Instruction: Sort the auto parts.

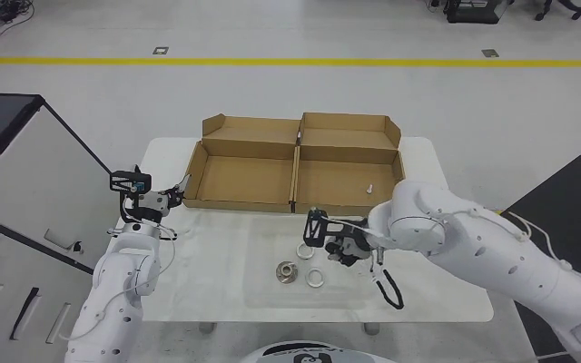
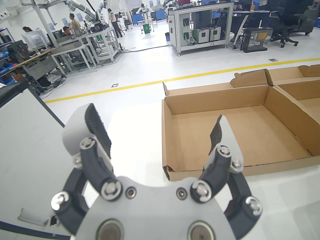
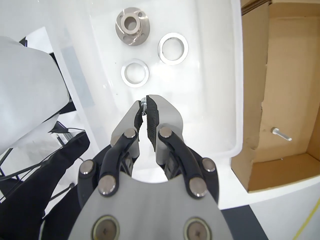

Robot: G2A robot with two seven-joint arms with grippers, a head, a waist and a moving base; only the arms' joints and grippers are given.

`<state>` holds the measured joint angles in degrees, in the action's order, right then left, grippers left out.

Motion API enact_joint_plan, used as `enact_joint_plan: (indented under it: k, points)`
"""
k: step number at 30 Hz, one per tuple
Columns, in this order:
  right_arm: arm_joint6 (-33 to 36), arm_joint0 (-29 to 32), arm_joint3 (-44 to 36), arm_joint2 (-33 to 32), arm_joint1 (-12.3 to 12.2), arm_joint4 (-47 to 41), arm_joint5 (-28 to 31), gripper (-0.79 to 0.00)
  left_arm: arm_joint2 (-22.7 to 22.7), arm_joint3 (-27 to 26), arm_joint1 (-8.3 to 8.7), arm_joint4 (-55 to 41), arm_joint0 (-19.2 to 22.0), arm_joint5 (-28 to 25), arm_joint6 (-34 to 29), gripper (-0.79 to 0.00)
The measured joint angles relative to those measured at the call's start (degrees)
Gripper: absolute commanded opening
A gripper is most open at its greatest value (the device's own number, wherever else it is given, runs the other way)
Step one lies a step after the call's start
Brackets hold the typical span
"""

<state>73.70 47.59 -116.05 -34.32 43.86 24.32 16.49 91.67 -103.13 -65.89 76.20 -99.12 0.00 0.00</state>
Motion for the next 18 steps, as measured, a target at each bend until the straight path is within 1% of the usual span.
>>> enact_joint_plan:
  k: [6, 9, 13, 18]
  points:
    - [-10.1, 6.1, -0.1, -7.8, -3.0, 0.4, 4.4, -0.785, 0.0, 0.0, 0.0, 0.0, 0.0, 0.0, 0.0, 0.0]
    - [-15.8, 9.8, 0.3, -12.1, -4.5, 0.4, 7.7, -0.785, 0.0, 0.0, 0.0, 0.0, 0.0, 0.0, 0.0, 0.0]
    - [-23.8, 15.5, 1.8, -18.2, -6.4, -0.4, 13.9, -0.785, 0.0, 0.0, 0.0, 0.0, 0.0, 0.0, 0.0, 0.0]
    - [-31.7, 21.4, 3.9, -24.4, -8.1, -1.7, 22.1, -0.785, 0.0, 0.0, 0.0, 0.0, 0.0, 0.0, 0.0, 0.0]
